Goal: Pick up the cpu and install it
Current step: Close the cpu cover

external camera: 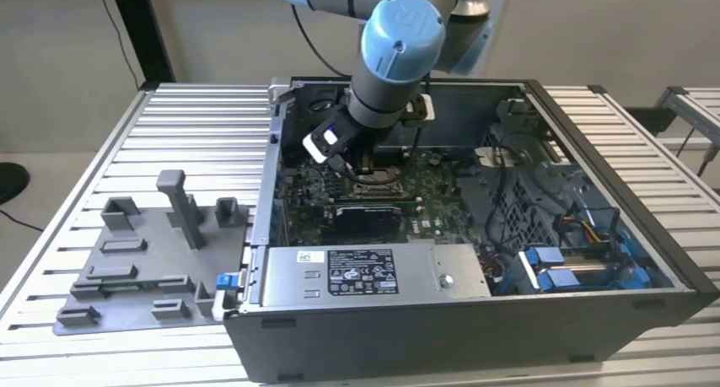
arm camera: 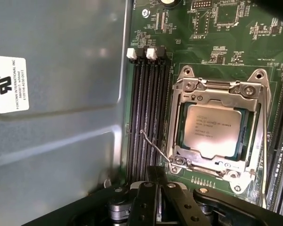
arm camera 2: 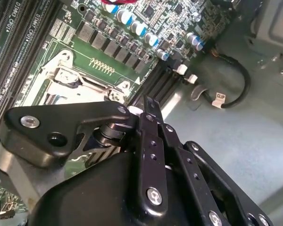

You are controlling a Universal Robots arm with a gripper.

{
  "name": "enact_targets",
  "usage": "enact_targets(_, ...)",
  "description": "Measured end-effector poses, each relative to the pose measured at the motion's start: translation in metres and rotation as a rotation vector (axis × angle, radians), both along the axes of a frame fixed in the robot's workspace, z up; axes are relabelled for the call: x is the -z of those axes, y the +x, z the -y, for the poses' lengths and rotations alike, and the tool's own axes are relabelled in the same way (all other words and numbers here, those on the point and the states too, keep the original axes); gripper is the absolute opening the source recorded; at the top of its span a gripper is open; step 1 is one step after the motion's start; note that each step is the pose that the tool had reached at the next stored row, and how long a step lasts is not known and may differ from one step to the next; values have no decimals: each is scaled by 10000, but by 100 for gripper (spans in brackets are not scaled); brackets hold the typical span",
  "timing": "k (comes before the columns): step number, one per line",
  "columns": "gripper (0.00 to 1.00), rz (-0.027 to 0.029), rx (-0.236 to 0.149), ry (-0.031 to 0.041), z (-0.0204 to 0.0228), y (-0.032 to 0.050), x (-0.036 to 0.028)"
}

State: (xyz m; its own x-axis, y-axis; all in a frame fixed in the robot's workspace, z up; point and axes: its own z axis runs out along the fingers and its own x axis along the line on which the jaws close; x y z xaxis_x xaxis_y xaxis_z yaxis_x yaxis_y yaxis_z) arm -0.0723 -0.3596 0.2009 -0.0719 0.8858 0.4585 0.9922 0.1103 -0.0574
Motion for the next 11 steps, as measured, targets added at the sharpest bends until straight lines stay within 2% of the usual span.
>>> enact_targets(11, 0, -1, 0, 4, 0, 123, 67)
